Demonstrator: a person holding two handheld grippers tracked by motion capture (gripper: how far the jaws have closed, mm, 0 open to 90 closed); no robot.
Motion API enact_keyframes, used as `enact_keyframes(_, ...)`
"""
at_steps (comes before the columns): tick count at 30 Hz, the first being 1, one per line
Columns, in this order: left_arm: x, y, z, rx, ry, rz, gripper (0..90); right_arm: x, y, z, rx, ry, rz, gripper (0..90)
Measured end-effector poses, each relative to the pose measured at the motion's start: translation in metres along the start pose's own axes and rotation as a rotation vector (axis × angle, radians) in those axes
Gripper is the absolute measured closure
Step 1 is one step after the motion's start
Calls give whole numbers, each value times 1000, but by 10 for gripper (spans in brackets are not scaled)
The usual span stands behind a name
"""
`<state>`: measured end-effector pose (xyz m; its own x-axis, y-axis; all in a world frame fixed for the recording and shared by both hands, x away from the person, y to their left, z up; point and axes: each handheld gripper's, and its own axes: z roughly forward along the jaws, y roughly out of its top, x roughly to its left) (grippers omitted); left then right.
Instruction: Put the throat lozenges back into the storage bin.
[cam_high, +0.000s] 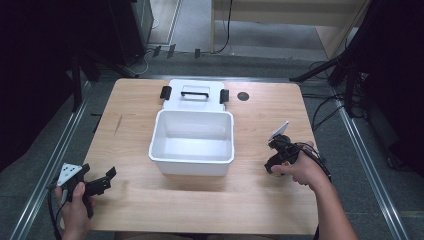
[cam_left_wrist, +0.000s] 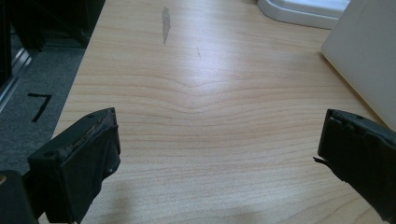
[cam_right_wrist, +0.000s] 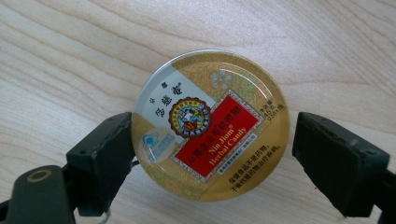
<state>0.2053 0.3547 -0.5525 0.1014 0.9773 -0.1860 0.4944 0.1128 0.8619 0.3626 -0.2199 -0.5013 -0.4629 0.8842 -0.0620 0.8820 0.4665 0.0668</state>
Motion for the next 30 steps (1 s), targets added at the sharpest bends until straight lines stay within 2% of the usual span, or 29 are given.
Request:
enact_keyframes(3,0,0,0,-1,1,-4,0,0,0,3,13,19,8,186)
enact_keyframes(6,0,0,0,-2,1,-8,0,0,0,4,13,32,-5,197)
enact_keyframes(9,0,0,0,-1,0,-4,0,-2,0,2,2,59,-3,198)
enact_keyframes(13,0,0,0,-2,-3,-2,0,-3,0,-1,-16,66,-10,198)
enact_keyframes(19,0,0,0,-2,-3,2,0,-3,2,-14,-44,71,-24,199)
enact_keyframes(30,0,0,0,-3,-4,1,0,12,11,-45,-80,99,-112,199)
